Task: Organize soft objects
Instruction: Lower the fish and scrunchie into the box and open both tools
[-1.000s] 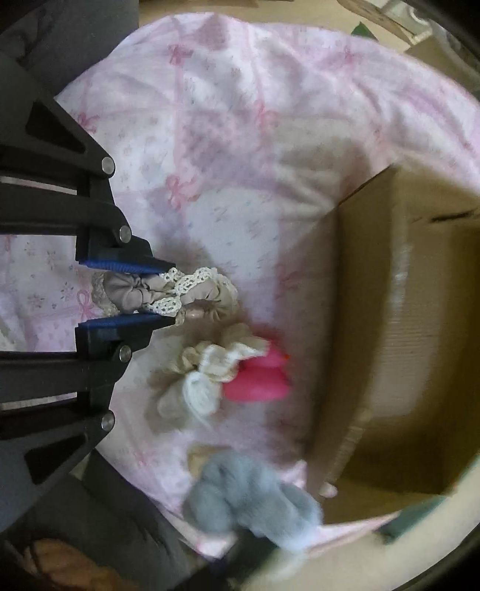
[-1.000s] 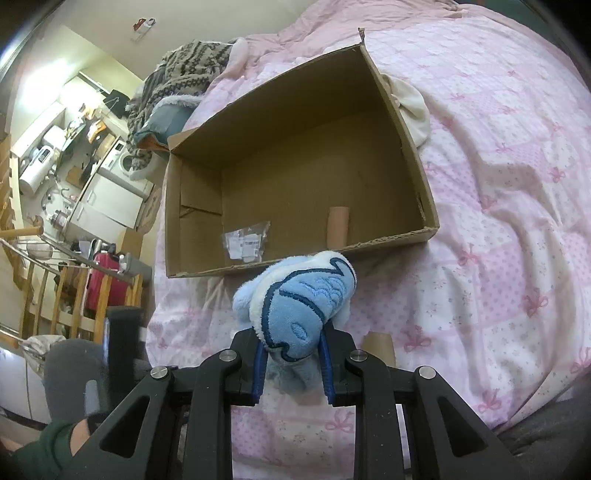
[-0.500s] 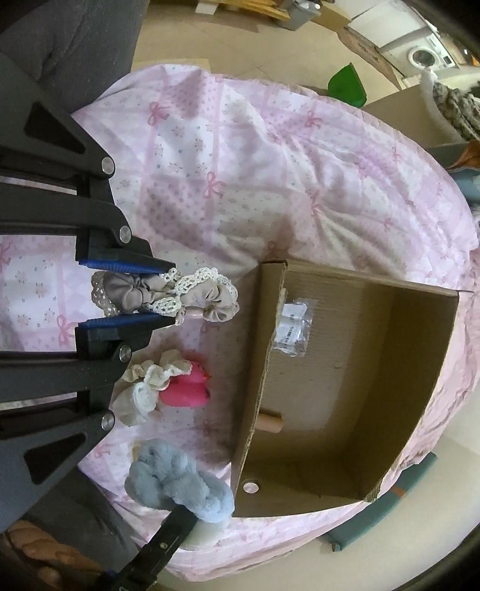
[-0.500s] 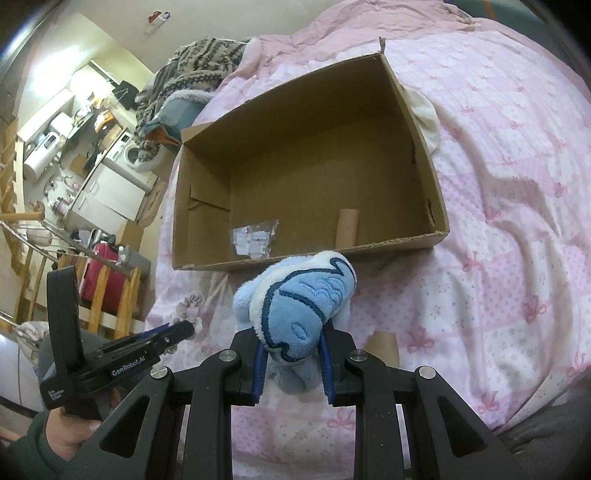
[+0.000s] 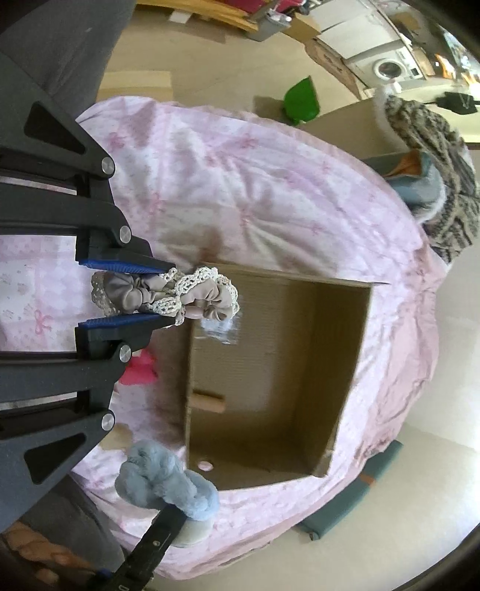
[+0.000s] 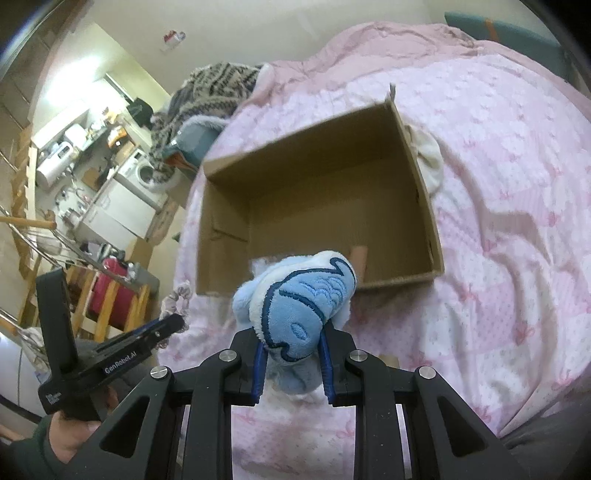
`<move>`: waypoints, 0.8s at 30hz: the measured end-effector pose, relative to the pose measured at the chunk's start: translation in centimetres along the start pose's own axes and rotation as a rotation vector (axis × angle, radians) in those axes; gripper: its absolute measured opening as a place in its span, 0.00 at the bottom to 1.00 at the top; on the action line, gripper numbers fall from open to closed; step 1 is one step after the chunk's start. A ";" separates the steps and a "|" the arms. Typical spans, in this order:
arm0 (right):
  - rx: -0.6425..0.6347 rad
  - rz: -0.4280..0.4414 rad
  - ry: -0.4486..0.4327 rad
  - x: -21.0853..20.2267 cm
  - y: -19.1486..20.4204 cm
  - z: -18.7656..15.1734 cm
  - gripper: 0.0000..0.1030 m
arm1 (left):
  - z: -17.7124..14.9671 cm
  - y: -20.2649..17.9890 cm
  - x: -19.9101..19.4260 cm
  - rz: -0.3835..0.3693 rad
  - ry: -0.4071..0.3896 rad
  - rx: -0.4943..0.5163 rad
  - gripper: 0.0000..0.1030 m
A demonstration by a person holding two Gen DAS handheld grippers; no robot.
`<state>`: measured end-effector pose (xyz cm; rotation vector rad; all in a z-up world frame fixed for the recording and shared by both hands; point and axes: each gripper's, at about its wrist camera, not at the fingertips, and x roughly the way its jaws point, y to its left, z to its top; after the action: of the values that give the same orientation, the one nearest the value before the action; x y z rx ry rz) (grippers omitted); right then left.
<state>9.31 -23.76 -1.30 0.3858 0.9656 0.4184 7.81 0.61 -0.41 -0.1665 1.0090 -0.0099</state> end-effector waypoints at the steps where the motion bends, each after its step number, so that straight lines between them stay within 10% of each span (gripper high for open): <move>1: -0.002 0.001 -0.008 -0.2 0.1 0.3 0.25 | 0.4 -0.1 -0.2 -0.002 -0.007 0.004 0.17; 24: -0.028 -0.057 -0.121 3.4 -2.3 9.7 0.25 | 10.6 -3.3 4.9 0.006 -0.080 0.081 0.17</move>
<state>19.65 -25.25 0.16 0.3529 0.8503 0.3523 19.62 -1.61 1.47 -0.0897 0.9272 -0.0384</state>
